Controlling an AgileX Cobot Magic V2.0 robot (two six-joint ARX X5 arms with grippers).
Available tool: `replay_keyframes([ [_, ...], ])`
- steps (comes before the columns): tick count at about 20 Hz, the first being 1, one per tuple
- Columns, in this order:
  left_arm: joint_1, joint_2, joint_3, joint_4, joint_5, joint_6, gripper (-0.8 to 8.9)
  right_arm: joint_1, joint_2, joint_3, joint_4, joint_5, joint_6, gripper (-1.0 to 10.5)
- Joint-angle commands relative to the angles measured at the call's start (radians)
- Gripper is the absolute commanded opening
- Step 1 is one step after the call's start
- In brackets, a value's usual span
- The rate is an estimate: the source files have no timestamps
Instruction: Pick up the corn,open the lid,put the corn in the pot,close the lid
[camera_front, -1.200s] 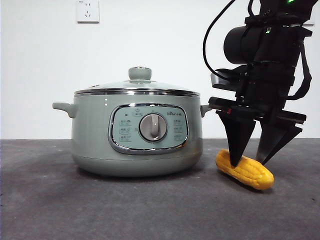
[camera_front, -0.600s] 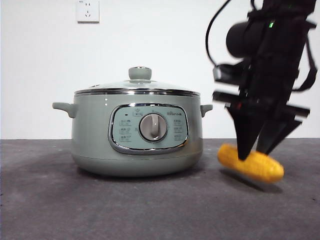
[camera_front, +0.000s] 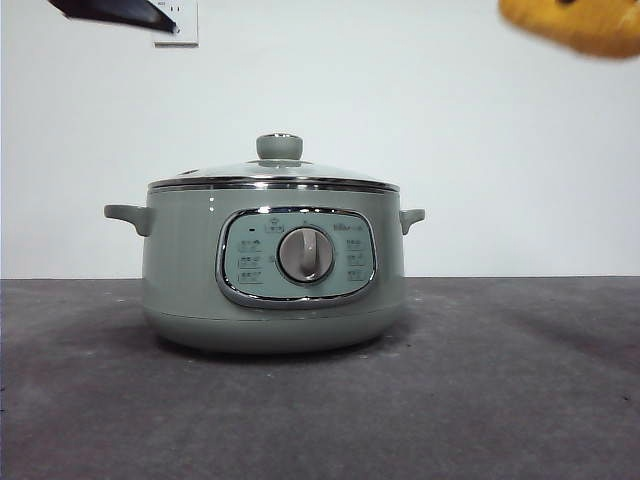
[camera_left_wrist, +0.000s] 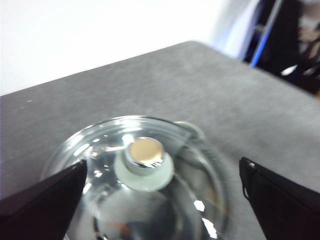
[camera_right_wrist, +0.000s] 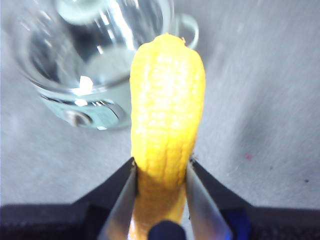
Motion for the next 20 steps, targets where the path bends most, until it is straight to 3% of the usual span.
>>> replay_keyframes([
  [1, -0.050, 0.097, 0.053, 0.019, -0.097, 0.093, 5.62, -0.001, -0.063, -0.001, -0.020, 0.004, 0.013, -0.1],
  [4, -0.087, 0.218, 0.120, 0.024, -0.157, 0.135, 5.62, -0.001, -0.114, -0.001, -0.067, 0.004, 0.015, -0.1],
  [9, -0.092, 0.360, 0.153, 0.070, -0.154, 0.134, 5.62, -0.001, -0.133, -0.001, -0.129, 0.004, 0.011, -0.1],
  [20, -0.093, 0.453, 0.153, 0.128, -0.153, 0.123, 5.62, -0.001, -0.133, -0.001, -0.129, 0.004, 0.011, -0.1],
])
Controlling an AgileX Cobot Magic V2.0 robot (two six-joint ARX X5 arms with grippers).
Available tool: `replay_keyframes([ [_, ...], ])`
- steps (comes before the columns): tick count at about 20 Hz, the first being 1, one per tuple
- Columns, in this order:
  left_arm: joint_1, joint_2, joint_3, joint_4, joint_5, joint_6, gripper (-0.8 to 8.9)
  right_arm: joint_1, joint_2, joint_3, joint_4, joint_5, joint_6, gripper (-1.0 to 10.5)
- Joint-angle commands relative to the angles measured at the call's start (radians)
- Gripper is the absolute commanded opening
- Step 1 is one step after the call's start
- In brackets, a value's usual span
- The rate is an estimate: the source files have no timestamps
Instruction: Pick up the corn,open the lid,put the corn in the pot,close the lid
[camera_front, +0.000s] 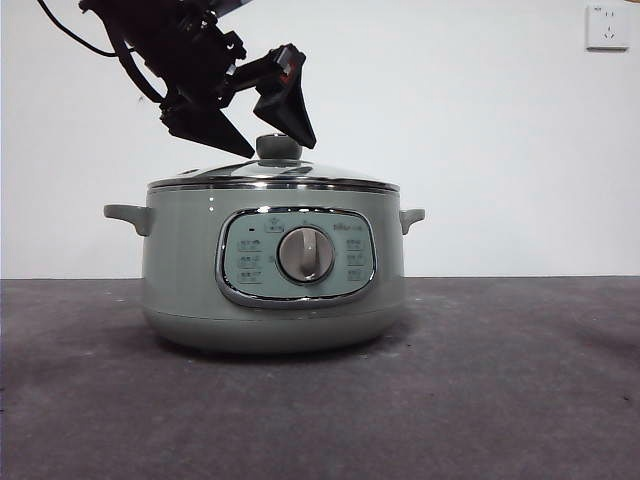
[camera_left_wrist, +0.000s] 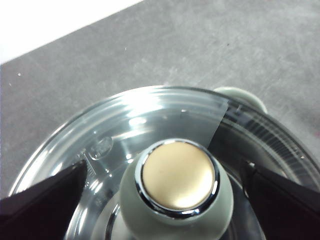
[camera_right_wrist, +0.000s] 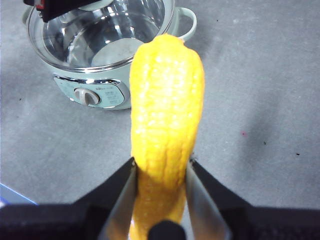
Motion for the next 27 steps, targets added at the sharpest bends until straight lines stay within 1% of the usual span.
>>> replay_keyframes([
  [1, -0.002, 0.017, 0.000, 0.011, 0.001, 0.001, 5.62, -0.001, -0.003, -0.001, 0.009, 0.004, 0.008, -0.1],
  [5, -0.002, 0.022, 0.000, 0.012, 0.001, -0.001, 5.61, -0.001, -0.003, -0.001, 0.021, 0.004, 0.008, -0.1],
  [6, -0.002, 0.022, 0.000, 0.011, 0.001, -0.001, 5.48, -0.001, -0.002, -0.001, 0.023, 0.004, 0.008, -0.1],
  [7, -0.002, 0.022, 0.000, 0.006, 0.002, -0.004, 4.61, -0.001, -0.003, -0.001, 0.023, 0.004, 0.008, -0.1],
  [8, -0.002, 0.022, 0.000, 0.002, 0.002, -0.005, 3.50, -0.001, -0.003, -0.001, 0.023, 0.004, 0.008, -0.1],
  [9, -0.002, 0.022, 0.000, 0.000, 0.003, -0.007, 2.94, -0.001, -0.003, -0.001, 0.023, 0.004, 0.008, -0.1],
  [14, -0.003, 0.022, 0.000, -0.014, 0.009, -0.008, 2.75, -0.001, -0.003, -0.001, 0.023, 0.004, 0.008, -0.1],
  [15, -0.003, 0.022, 0.000, -0.024, 0.009, -0.008, 2.35, -0.001, -0.003, -0.001, 0.023, 0.004, 0.008, -0.1],
  [17, -0.003, 0.022, 0.000, -0.035, 0.009, -0.016, 1.12, -0.001, -0.003, -0.001, 0.024, 0.004, 0.008, -0.1],
  [18, -0.002, 0.022, 0.000, -0.035, 0.009, -0.029, 0.87, -0.001, -0.003, -0.001, 0.024, 0.004, 0.008, -0.1],
  [20, -0.003, 0.022, 0.000, -0.033, 0.009, -0.043, 0.78, -0.001, -0.003, -0.001, 0.024, 0.004, 0.008, -0.1],
  [21, -0.003, 0.022, 0.000, -0.033, 0.009, -0.047, 0.12, -0.001, -0.003, -0.001, 0.024, 0.004, 0.008, -0.1],
  [22, -0.002, 0.021, 0.000, -0.033, 0.009, -0.050, -0.09, -0.001, -0.003, -0.001, 0.024, 0.004, 0.008, -0.1],
  [27, -0.002, -0.009, 0.011, -0.033, 0.009, -0.052, -0.08, -0.001, 0.000, -0.001, 0.024, 0.004, 0.007, -0.1],
])
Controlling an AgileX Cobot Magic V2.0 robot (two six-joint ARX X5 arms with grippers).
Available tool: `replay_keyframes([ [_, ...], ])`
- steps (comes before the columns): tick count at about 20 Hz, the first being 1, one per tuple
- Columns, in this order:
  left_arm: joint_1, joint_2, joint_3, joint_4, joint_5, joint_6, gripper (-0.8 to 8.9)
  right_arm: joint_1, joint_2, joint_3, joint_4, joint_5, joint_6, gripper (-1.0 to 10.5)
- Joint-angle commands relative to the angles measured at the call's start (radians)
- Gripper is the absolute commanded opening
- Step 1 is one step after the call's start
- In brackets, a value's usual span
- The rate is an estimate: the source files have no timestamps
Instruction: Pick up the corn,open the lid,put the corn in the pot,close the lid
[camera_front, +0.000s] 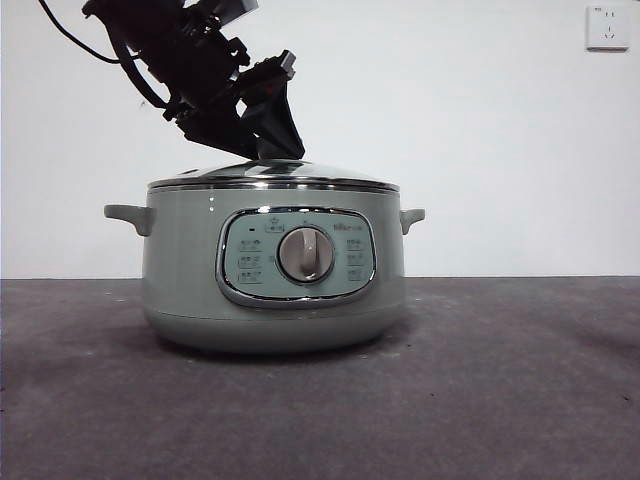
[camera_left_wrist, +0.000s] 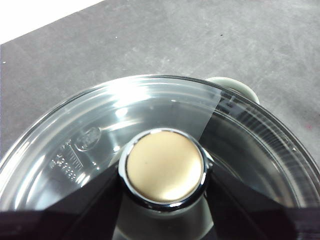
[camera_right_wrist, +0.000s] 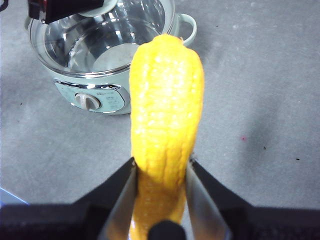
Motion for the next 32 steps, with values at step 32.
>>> replay_keyframes([
  [32, 0.259, -0.875, 0.118, -0.647, -0.005, -0.030, -0.08, 0.194, 1.009, 0.668, 0.396, -0.072, 0.011, -0.1],
])
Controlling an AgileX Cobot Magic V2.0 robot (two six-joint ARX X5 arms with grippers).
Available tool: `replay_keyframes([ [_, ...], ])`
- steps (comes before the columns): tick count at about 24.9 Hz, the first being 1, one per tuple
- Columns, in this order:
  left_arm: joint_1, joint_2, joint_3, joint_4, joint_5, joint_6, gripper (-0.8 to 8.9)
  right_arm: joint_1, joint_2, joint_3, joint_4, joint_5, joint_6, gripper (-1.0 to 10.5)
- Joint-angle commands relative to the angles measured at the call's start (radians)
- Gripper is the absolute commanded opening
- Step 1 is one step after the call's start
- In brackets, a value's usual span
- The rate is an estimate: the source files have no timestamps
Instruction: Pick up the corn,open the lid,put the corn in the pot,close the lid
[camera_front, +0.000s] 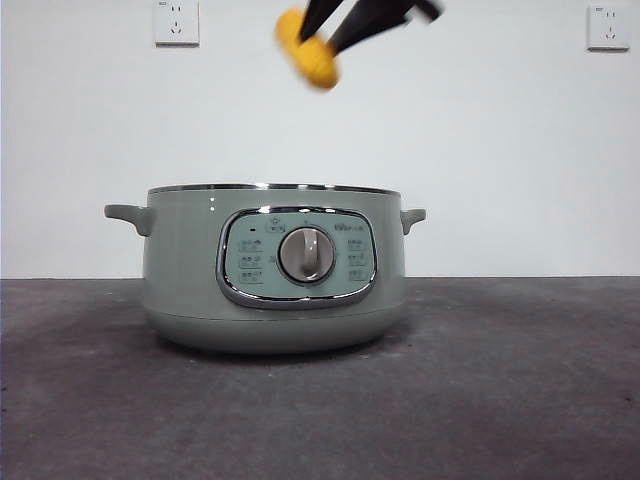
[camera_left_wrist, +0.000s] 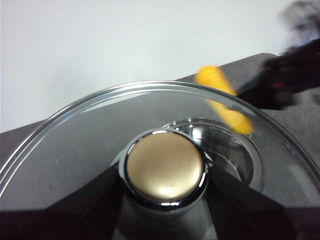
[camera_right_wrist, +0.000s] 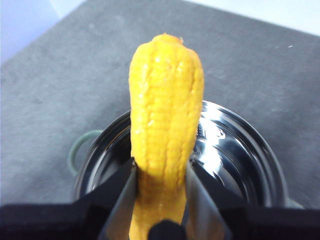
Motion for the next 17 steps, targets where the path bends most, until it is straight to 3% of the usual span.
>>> replay_keyframes([
  [1, 0.002, -0.049, 0.014, 0.032, 0.000, -0.001, -0.08, 0.023, 0.105, 0.055, 0.000, 0.021, -0.022, -0.1],
  [17, 0.002, -0.092, 0.014, -0.042, 0.005, -0.006, -0.08, 0.065, 0.394, 0.087, -0.077, 0.156, -0.055, -0.1],
])
